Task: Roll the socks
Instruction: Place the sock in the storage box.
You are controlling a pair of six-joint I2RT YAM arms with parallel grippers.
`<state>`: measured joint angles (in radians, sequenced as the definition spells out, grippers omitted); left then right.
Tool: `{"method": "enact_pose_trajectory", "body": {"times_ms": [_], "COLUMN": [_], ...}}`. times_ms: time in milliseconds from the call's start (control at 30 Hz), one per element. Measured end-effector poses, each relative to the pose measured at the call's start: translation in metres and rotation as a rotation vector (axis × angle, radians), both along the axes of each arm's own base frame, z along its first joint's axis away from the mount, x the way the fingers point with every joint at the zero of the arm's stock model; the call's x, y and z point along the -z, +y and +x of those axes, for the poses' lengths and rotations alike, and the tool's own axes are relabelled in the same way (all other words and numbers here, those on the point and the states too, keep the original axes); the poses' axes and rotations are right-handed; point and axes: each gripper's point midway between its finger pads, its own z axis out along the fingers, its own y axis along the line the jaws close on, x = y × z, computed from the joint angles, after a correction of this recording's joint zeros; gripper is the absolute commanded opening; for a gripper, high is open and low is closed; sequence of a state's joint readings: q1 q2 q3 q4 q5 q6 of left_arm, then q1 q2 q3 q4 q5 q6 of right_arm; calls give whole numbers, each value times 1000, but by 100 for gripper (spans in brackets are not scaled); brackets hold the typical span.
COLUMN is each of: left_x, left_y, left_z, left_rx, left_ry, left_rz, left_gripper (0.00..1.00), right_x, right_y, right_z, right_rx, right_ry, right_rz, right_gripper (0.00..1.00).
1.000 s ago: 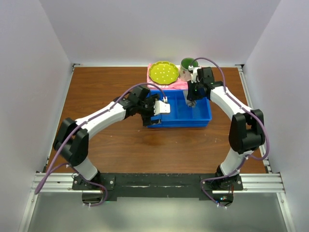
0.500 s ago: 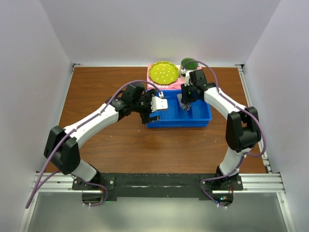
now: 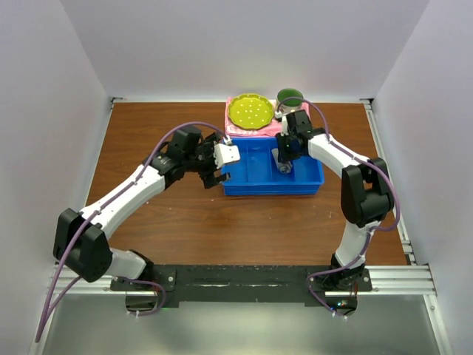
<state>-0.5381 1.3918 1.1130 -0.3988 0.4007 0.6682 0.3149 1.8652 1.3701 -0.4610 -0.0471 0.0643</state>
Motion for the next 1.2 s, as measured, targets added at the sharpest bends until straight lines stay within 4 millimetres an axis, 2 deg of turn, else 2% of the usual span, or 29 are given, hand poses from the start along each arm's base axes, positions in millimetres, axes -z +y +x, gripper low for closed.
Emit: {"method": "enact_pose_trajectory", "body": {"times_ms": [233, 467, 633, 700, 733, 933, 967, 1067, 1200], "left_x": [8, 17, 15, 16, 17, 19, 19, 19, 19], "left_y": [16, 21, 20, 20, 20, 20, 20, 20, 20], "left_z": [-10, -15, -15, -15, -15, -15, -15, -15, -15], "left_rx": [-20, -21, -25, -25, -26, -25, -25, -24, -24], "left_ry": [18, 37, 39, 39, 39, 40, 41, 40, 41], "left_rz": [-9, -11, -24, -27, -27, -27, -27, -27, -28], "left_gripper": [100, 100, 100, 100, 100, 100, 100, 100, 100], "right_x": [3, 8, 20, 20, 21, 21, 20, 20, 17], "right_y": [1, -1, -2, -2, -1, 3, 4, 6, 5], "right_z": [-1, -2, -4, -3, -3, -5, -5, -7, -6], "right_rx": [-1, 6, 7, 8, 7, -11, -14, -23, -22], "right_ry": [-1, 6, 28, 25, 23, 20, 20, 21, 13], "right_rz": [-11, -30, -47, -52, -57, -71, -72, -76, -93], "right_gripper": [0, 0, 21, 27, 33, 52, 59, 64, 66]}}
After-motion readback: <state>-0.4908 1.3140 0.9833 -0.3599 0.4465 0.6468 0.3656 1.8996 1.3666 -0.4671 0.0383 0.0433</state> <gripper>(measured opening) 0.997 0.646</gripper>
